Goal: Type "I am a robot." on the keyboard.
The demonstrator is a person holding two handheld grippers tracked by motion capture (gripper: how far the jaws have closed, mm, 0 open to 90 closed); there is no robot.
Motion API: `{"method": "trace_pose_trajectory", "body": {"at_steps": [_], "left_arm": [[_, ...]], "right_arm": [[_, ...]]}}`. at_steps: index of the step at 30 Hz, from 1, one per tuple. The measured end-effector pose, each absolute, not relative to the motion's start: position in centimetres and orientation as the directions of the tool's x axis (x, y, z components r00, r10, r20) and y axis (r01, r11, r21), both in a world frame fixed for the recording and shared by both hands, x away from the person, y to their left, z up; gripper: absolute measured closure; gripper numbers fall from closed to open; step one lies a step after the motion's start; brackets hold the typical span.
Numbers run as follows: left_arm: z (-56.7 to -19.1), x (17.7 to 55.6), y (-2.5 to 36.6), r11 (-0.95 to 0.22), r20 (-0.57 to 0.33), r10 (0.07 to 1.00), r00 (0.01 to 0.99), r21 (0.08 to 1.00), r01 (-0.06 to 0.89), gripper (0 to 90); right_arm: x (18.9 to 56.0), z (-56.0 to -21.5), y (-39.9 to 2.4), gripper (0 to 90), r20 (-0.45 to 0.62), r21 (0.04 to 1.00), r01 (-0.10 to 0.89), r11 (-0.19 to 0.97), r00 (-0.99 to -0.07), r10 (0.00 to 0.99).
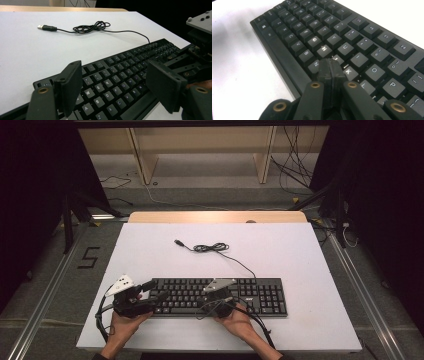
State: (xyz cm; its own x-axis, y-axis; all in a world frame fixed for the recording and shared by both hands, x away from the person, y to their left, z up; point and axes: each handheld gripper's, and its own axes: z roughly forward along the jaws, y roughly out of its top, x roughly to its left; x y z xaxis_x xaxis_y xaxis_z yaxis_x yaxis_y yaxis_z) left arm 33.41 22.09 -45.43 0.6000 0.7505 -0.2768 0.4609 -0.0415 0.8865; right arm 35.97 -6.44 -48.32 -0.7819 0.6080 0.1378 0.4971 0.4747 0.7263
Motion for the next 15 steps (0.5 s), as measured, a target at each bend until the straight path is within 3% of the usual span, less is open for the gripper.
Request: {"method": "trace_pose_trajectory", "body": {"at_steps": [9, 15], "left_arm": [[-45.47, 33.47, 22.21, -0.045, -0.274, 0.754, 0.597, 0.885, 0.463, 29.0], [-45.46, 33.49, 22.31, -0.041, -0.277, 0.754, 0.595, 0.885, 0.463, 29.0]], "right_arm": [[36.02, -48.20, -6.65, 90.0, 0.163, 0.729, 0.514, 0.452, -0.772, 0.615], [36.07, -47.75, -7.10, 82.9, 0.185, 0.750, 0.514, 0.418, -0.769, 0.612]]}}
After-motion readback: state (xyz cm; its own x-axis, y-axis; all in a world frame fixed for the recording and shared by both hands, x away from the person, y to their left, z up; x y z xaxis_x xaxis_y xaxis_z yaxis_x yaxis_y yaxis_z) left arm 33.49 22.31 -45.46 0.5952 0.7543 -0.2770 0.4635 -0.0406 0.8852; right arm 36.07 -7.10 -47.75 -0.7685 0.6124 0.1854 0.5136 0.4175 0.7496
